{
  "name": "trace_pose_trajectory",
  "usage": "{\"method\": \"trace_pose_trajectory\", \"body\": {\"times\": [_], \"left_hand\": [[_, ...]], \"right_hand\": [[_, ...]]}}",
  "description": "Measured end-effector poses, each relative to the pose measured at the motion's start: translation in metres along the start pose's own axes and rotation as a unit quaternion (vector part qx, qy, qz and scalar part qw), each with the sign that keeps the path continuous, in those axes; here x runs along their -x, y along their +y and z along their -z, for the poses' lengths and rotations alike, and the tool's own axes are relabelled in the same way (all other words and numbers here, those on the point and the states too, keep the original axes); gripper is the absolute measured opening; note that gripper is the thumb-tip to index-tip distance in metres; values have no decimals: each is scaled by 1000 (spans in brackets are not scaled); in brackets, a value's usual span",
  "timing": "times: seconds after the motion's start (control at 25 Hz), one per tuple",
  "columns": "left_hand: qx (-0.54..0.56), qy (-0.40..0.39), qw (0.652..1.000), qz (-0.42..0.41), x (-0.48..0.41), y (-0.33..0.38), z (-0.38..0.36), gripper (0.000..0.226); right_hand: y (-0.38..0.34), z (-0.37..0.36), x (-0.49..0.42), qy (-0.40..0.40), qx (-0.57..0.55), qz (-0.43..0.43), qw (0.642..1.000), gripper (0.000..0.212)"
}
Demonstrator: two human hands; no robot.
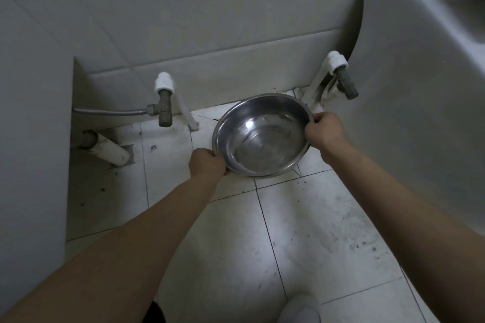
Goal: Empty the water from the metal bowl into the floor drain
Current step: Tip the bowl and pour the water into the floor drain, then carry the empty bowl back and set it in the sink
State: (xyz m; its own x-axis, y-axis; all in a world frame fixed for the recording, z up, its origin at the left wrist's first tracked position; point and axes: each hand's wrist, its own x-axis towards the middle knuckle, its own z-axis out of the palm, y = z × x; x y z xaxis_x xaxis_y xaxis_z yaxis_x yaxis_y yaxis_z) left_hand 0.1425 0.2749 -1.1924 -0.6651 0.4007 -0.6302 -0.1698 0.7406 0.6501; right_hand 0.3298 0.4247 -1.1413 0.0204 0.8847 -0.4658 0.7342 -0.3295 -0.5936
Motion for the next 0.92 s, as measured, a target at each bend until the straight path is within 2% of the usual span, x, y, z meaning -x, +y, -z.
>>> {"method": "trace_pose_trajectory", "body": {"times": [0.2, 0.32, 0.48, 0.64, 0.68, 0.8, 0.92], "left_hand": [[28, 16, 999, -4, 1, 5, 6, 21], [29, 26, 999, -18, 1, 8, 11, 11], [22, 45, 998, -38, 0, 13, 15, 17], [31, 62, 997, -45, 1, 16, 16, 7], [32, 65, 996, -44, 1, 17, 16, 11], [39, 75, 995, -56, 1, 20, 17, 14], [32, 92, 991, -90, 5, 23, 18, 7]], "right_hand": [[15, 0, 3, -21, -24, -27, 999, 27], [23, -2, 7, -42, -60, -47, 996, 23], [28, -5, 12, -56, -104, -78, 990, 19], [27, -4, 15, -61, -132, -87, 986, 15], [27, -4, 16, -61, -136, -86, 985, 14], [26, 0, 15, -59, -143, -82, 985, 18], [24, 4, 14, -53, -127, -71, 988, 26]]}}
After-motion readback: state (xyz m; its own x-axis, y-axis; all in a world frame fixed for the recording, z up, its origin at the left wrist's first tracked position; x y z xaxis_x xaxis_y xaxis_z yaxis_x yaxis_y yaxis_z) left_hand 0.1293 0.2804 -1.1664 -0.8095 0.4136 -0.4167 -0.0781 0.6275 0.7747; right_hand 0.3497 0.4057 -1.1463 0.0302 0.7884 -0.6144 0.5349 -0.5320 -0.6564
